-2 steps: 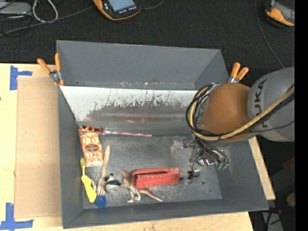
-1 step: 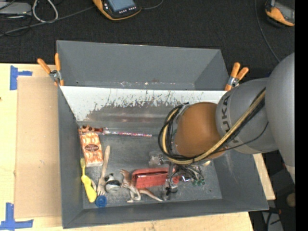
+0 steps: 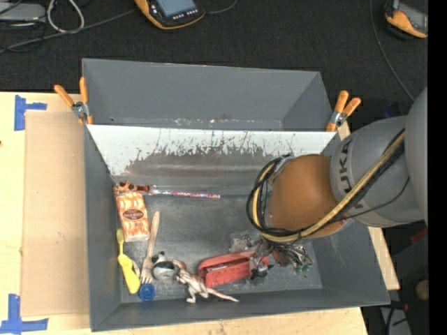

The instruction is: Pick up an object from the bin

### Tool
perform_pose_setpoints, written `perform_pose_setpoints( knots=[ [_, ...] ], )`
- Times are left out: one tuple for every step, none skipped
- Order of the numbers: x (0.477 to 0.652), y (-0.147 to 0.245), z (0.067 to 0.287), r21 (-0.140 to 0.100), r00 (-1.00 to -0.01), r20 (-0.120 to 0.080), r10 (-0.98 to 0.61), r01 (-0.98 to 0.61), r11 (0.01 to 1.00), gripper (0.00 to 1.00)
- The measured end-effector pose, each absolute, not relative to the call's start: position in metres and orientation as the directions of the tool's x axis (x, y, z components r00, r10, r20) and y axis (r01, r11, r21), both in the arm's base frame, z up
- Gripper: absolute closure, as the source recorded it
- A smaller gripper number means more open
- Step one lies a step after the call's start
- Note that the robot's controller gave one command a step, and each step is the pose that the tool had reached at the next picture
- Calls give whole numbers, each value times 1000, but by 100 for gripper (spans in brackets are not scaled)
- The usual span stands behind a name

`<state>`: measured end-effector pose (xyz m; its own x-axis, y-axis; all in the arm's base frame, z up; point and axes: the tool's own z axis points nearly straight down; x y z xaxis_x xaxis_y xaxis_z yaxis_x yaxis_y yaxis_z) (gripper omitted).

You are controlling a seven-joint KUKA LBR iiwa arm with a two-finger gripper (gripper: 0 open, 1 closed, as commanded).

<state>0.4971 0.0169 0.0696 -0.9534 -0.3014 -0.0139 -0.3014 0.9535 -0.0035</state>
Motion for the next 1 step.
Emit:
perform_pose_setpoints(
  knots=[
    [497,17,70,-4,-953,-14,-302,-302,953,100]
  ],
)
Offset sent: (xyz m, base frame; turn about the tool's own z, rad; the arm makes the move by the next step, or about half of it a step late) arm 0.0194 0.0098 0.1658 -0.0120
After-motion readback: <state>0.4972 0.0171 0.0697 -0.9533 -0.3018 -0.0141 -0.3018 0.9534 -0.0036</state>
